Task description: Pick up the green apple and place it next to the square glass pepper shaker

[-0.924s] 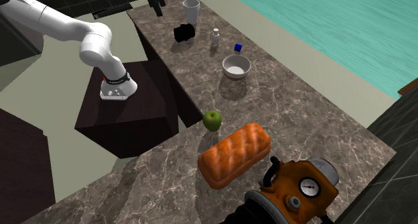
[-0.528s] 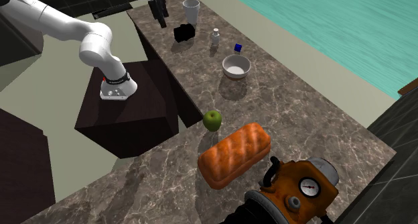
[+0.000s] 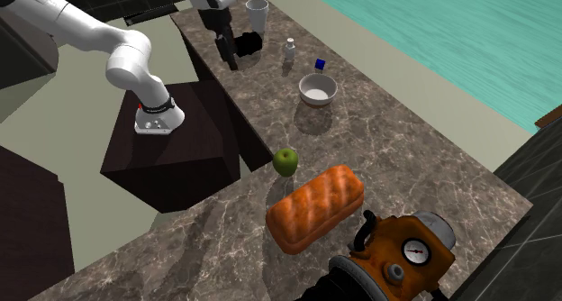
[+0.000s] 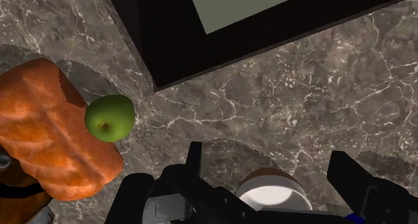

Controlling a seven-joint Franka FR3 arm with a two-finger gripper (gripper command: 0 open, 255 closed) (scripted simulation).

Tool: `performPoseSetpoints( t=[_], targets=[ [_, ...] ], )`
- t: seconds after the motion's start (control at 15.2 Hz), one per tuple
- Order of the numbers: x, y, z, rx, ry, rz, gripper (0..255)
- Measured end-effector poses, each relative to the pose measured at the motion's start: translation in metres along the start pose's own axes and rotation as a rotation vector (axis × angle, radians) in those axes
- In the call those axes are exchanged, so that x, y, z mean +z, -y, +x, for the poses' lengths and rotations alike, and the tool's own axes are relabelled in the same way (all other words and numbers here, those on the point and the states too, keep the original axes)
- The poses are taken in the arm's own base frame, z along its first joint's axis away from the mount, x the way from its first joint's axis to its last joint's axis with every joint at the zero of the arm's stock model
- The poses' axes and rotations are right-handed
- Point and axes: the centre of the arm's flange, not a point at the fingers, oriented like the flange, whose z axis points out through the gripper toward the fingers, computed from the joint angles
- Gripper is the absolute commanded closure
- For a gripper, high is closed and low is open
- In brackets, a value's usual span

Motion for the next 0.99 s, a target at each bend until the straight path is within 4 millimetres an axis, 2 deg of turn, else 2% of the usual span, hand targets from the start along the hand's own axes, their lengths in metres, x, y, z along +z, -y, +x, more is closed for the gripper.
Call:
performPoseSetpoints(
  t=[0.99],
  targets=[
    [0.113,-0.156,0.044,-0.121,-0.022,0.002,0]
  ],
)
